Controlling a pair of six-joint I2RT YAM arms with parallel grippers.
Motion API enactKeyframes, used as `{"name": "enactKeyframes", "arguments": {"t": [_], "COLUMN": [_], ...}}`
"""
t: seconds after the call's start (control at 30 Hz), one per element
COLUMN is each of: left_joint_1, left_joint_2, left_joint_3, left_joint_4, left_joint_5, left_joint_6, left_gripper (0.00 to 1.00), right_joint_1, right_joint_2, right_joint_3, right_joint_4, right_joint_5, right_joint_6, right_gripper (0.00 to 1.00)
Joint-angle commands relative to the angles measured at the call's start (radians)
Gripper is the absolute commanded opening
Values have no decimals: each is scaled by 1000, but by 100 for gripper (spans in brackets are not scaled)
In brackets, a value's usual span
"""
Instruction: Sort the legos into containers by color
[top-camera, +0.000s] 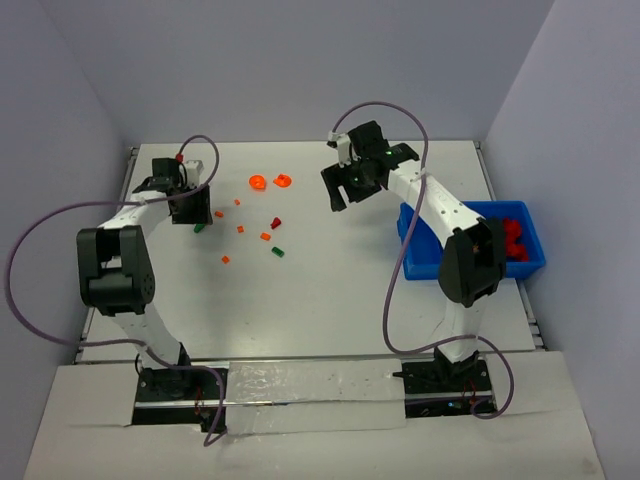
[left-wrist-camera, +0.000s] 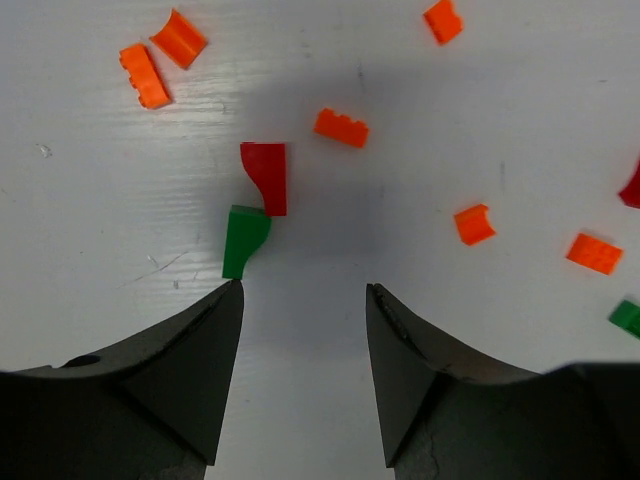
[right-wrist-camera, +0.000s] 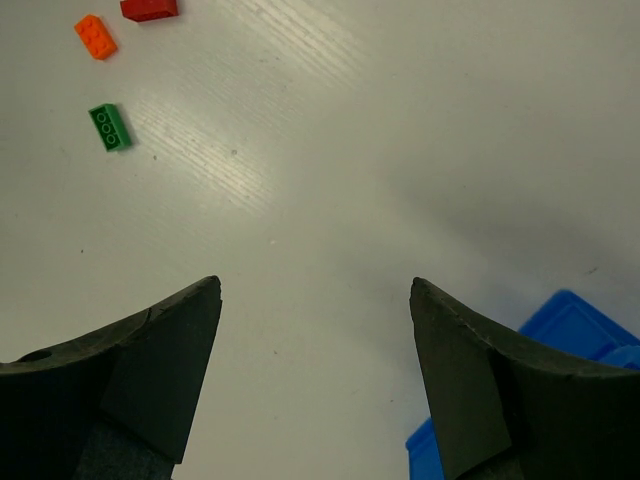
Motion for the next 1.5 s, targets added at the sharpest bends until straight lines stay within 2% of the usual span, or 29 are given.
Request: {"name": "enactKeyframes", "arguments": {"t": [0.0, 0.27, 0.7, 1.23, 1.37, 1.47], "left_joint_1": [6, 9, 8, 5, 0, -14], "left_joint_2": [67, 188, 252, 251, 202, 127], "left_joint_3": [82, 153, 173, 187, 181, 174], "left_joint_4": [42, 67, 90, 72, 59, 44], "left_joint_5": [-74, -90, -79, -42, -19, 22], "left_joint_6": [-17, 1, 22, 51, 66, 90], "left_gripper": [60, 57, 51, 25, 14, 2], "right_joint_1": [11, 11, 11, 11, 10, 9], "right_joint_2": [-37, -47, -30, -30, -60, -86], "right_joint_3": [-24, -52, -58, -63, -90, -118], "right_joint_4": [23, 20, 18, 17, 46, 68], "right_joint_5": [11, 3, -4, -45, -93, -166], "right_joint_6": [29, 34, 31, 53, 85, 97], "right_gripper": [83, 83, 83, 83, 83, 83]}}
